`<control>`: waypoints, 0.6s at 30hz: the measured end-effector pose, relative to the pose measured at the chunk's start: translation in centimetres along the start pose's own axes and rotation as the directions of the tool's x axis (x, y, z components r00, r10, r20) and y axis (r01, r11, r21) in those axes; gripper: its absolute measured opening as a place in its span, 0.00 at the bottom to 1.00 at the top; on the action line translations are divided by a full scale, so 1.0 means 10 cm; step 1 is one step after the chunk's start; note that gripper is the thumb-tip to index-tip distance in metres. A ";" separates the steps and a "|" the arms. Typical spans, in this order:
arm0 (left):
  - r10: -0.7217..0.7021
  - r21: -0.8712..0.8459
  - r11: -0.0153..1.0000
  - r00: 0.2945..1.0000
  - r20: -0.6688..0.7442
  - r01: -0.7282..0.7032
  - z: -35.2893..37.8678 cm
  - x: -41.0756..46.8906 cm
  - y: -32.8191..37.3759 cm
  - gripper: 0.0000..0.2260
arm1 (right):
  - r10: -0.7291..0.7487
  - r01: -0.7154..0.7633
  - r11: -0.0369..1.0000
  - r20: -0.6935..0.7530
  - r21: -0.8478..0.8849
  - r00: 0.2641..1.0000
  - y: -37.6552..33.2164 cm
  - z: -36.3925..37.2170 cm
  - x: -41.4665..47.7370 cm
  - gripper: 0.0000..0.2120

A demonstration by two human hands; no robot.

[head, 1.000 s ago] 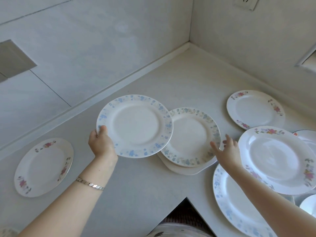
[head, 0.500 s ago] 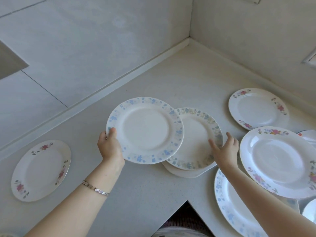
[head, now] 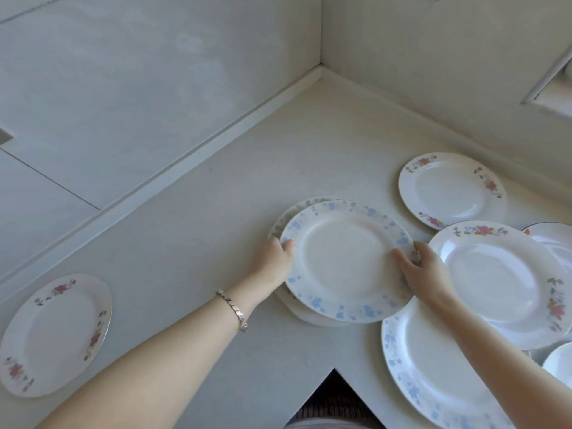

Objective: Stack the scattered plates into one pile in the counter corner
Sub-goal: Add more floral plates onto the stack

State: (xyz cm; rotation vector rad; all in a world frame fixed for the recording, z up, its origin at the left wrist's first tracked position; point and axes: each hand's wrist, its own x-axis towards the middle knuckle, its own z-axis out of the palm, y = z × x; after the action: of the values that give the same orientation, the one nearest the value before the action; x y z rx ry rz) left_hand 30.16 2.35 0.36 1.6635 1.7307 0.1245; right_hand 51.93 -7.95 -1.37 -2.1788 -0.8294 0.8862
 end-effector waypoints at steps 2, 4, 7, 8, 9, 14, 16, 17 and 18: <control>0.023 0.201 0.979 0.999 0.042 -0.031 0.02 0.00 -0.01 0.21 | -0.002 0.002 1.000 0.000 -0.013 1.000 0.03 0.01 0.00 0.12; 0.037 0.338 0.940 0.997 0.065 -0.057 0.05 -0.01 -0.05 0.21 | -0.003 0.003 0.999 0.005 -0.041 1.000 0.05 0.04 0.01 0.16; 0.059 0.513 0.856 0.998 0.026 -0.064 0.08 0.01 -0.10 0.22 | 0.014 -0.013 0.998 0.015 -0.056 1.000 0.05 0.10 0.02 0.20; 0.069 0.569 0.820 0.998 0.009 -0.062 0.08 0.02 -0.11 0.22 | 0.014 -0.013 0.998 0.012 -0.065 1.000 0.05 0.12 0.03 0.21; 0.082 0.612 0.788 0.997 -0.001 -0.064 0.09 0.04 -0.12 0.22 | 0.011 -0.011 0.997 0.007 -0.075 1.000 0.05 0.15 0.03 0.21; 0.133 0.678 0.727 0.991 0.008 -0.103 0.05 0.13 -0.15 0.21 | -0.028 0.027 0.991 -0.008 -0.135 1.000 0.04 0.22 0.04 0.23; 0.190 0.716 0.686 0.982 -0.003 -0.131 0.00 0.17 -0.17 0.20 | -0.044 0.042 0.985 -0.012 -0.169 0.999 0.01 0.23 0.06 0.23; 0.215 0.704 0.697 0.976 -0.023 -0.137 -0.03 0.19 -0.18 0.18 | -0.040 0.037 0.979 -0.011 -0.200 0.999 -0.01 0.24 0.07 0.24; 0.230 0.652 0.746 0.971 -0.057 -0.138 -0.05 0.22 -0.21 0.16 | -0.035 0.030 0.967 -0.014 -0.252 0.999 -0.03 0.24 0.08 0.24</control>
State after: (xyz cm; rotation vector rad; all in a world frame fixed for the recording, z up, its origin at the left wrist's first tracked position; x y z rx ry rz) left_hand 28.35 4.16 -1.26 2.3787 1.8185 -0.3208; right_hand 50.46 -6.46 -2.82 -2.3788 -1.0133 0.7784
